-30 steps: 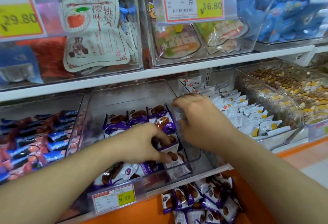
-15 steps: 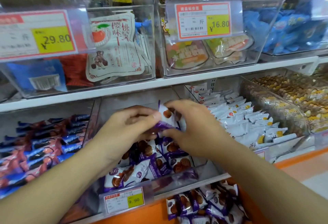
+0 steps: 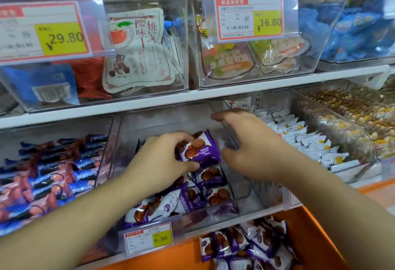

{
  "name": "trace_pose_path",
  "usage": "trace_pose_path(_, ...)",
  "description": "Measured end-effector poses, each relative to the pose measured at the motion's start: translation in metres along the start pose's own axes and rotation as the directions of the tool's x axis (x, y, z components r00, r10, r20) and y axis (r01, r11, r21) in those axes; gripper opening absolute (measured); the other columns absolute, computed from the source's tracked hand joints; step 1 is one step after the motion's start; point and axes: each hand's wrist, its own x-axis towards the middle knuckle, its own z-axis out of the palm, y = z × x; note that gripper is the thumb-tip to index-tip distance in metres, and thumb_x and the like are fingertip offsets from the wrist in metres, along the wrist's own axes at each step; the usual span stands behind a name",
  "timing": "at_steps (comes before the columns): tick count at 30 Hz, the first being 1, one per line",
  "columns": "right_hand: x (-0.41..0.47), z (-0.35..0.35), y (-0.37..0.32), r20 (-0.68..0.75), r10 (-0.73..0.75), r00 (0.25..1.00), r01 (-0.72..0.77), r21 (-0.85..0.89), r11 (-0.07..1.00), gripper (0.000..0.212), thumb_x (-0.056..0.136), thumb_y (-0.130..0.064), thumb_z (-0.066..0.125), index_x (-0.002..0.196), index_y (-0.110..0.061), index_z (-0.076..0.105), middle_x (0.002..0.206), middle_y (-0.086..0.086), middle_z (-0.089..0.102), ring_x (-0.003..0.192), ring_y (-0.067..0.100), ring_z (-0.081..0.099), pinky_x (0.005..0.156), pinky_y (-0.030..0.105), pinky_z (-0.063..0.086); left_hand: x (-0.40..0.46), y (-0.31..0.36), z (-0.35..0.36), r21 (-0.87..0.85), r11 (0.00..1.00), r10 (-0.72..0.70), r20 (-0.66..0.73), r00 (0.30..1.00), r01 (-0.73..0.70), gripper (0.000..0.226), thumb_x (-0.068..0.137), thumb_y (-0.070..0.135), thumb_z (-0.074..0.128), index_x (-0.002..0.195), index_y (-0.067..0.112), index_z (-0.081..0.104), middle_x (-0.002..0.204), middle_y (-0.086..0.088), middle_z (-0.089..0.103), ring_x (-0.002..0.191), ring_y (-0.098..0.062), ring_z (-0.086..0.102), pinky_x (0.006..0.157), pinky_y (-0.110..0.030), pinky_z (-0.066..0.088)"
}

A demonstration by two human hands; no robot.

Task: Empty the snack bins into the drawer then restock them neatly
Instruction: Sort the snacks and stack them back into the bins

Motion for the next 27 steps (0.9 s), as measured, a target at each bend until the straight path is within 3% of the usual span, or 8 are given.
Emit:
trace_pose_path(4,-0.001,0.017,0.007,0.024,-0.019,1.000,0.021,-0.079,0.997,0.068,0.086,-0.025,0.071,0.148,-0.021,0.047,0.139,0.002,0.052,0.134,0.022,0.042,0.111,0.035,0.043,0.020,0.002,0.031,0.151,0.987,0.030,0.178,0.984,-0.057,0.063,0.081,0.051,0.084,0.139,0.039,0.062,0.124,0.007,0.069,0.104,-0.011,0.065,0.087,-0.028,0.053)
trace_pose_path(8,-0.002,0.025,0.010,0.027,-0.036,0.999,0.039,-0.109,0.993,0.068,0.087,-0.030,0.073,0.148,-0.019,0.048,0.138,0.001,0.054,0.133,0.023,0.042,0.112,0.040,0.042,0.032,-0.003,0.046,0.207,0.970,0.067,0.275,0.959,-0.127,0.068,0.075,0.058,0.085,0.137,0.041,0.062,0.124,0.006,0.061,0.117,-0.018,0.057,0.097,-0.037,0.052)
trace_pose_path(11,0.000,0.026,0.012,0.008,-0.035,0.999,0.035,-0.102,0.994,0.060,0.088,-0.028,0.070,0.145,-0.019,0.050,0.135,0.002,0.055,0.131,0.024,0.043,0.109,0.042,0.045,0.033,-0.010,0.028,0.128,0.991,0.003,0.289,0.957,-0.042,0.081,0.073,0.060,0.086,0.145,0.039,0.054,0.142,0.008,0.054,0.127,-0.014,0.053,0.103,-0.029,0.046)
trace_pose_path(16,0.000,0.026,0.010,-0.006,-0.023,1.000,0.022,-0.114,0.993,0.061,0.091,-0.029,0.067,0.148,-0.021,0.048,0.135,0.000,0.055,0.133,0.021,0.040,0.112,0.037,0.041,0.023,-0.031,0.007,0.187,0.980,-0.141,0.383,0.913,0.073,0.066,0.077,0.042,0.090,0.135,0.034,0.060,0.128,0.013,0.064,0.113,-0.009,0.062,0.095,-0.024,0.048)
trace_pose_path(19,0.000,0.028,0.004,-0.009,-0.029,1.000,0.028,-0.139,0.990,0.065,0.091,-0.029,0.068,0.151,-0.021,0.045,0.141,-0.001,0.053,0.138,0.022,0.037,0.115,0.037,0.039,0.021,-0.035,0.006,0.175,0.979,-0.163,0.359,0.919,0.105,0.063,0.071,0.041,0.094,0.123,0.035,0.060,0.108,0.015,0.064,0.097,-0.009,0.063,0.081,-0.027,0.052)
trace_pose_path(23,0.001,0.032,-0.004,-0.021,-0.072,0.997,0.066,-0.209,0.976,0.060,0.092,-0.028,0.066,0.148,-0.021,0.048,0.141,0.000,0.054,0.136,0.022,0.037,0.114,0.035,0.035,0.021,-0.035,0.001,0.165,0.979,-0.153,0.210,0.966,0.119,0.053,0.074,0.046,0.090,0.117,0.040,0.060,0.097,0.015,0.063,0.075,-0.002,0.059,0.056,-0.022,0.042)
trace_pose_path(25,0.003,0.036,-0.006,-0.018,-0.078,0.997,0.071,-0.241,0.968,0.060,0.091,-0.027,0.065,0.148,-0.021,0.048,0.140,0.001,0.054,0.135,0.023,0.038,0.115,0.036,0.036,0.023,-0.036,-0.002,0.168,0.971,-0.182,0.076,0.980,0.167,0.039,0.081,0.056,0.081,0.111,0.037,0.064,0.097,0.012,0.065,0.078,-0.005,0.060,0.060,-0.023,0.045)
trace_pose_path(27,0.005,0.038,-0.006,-0.011,-0.067,0.998,0.062,-0.251,0.966,0.060,0.091,-0.027,0.065,0.148,-0.021,0.048,0.140,0.001,0.054,0.135,0.024,0.038,0.115,0.038,0.037,0.026,-0.035,0.000,0.232,0.948,-0.233,0.040,0.972,0.218,0.040,0.090,0.063,0.068,0.113,0.031,0.064,0.098,0.006,0.065,0.085,-0.013,0.062,0.068,-0.028,0.050)
